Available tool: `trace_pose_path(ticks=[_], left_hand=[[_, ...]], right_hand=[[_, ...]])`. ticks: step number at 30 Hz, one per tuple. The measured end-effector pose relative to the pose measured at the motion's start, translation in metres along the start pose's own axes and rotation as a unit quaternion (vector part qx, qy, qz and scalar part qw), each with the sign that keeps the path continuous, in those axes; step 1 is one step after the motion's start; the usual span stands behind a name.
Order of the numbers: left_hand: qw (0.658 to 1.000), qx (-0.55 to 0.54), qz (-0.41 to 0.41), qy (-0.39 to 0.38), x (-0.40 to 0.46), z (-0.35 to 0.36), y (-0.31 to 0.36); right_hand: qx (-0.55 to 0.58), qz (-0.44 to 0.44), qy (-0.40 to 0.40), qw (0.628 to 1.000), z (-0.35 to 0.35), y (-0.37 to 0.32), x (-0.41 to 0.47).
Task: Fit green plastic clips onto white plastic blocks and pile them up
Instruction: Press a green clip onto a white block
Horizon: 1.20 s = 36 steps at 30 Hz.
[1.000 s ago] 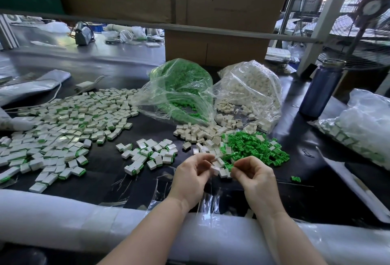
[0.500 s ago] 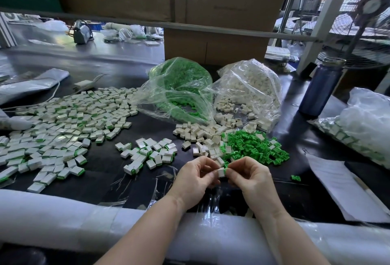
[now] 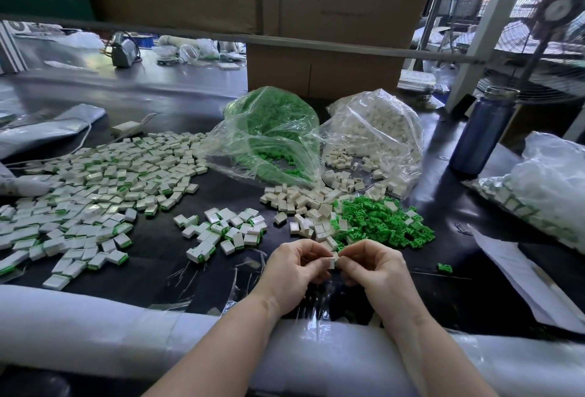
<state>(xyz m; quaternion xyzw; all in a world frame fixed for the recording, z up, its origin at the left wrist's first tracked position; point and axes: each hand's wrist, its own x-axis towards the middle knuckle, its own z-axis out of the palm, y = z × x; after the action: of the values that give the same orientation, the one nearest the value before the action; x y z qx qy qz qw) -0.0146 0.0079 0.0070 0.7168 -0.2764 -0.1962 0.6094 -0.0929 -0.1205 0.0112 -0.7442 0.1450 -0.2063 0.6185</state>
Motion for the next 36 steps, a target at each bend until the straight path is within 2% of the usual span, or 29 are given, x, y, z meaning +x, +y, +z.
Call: trace_pose_path(ticks=[5,19,32,36], left_hand=[[1.0,-0.017,0.0,0.0,-0.0004,0.0005,0.0008],[1.0,-0.02,-0.006,0.009,-0.0009,0.0021,0.0013],[1.0,0.021,0.004,-0.021,0.0006,0.0031,-0.0025],[0.997,0.077,0.018,-0.021,-0.0007,0.0042,-0.003]], right_hand=[[-0.015,0.005,0.024,1.0,0.0,0.0009,-0.0001],[-0.039,-0.008,-0.007,0.999,0.0007,-0.0013,-0.0023],[-0.057,0.001,-0.032,0.998,-0.0022,-0.0018,-0.0018],[-0.062,0.001,-0.049,0.997,-0.0012,-0.0036,-0.003]])
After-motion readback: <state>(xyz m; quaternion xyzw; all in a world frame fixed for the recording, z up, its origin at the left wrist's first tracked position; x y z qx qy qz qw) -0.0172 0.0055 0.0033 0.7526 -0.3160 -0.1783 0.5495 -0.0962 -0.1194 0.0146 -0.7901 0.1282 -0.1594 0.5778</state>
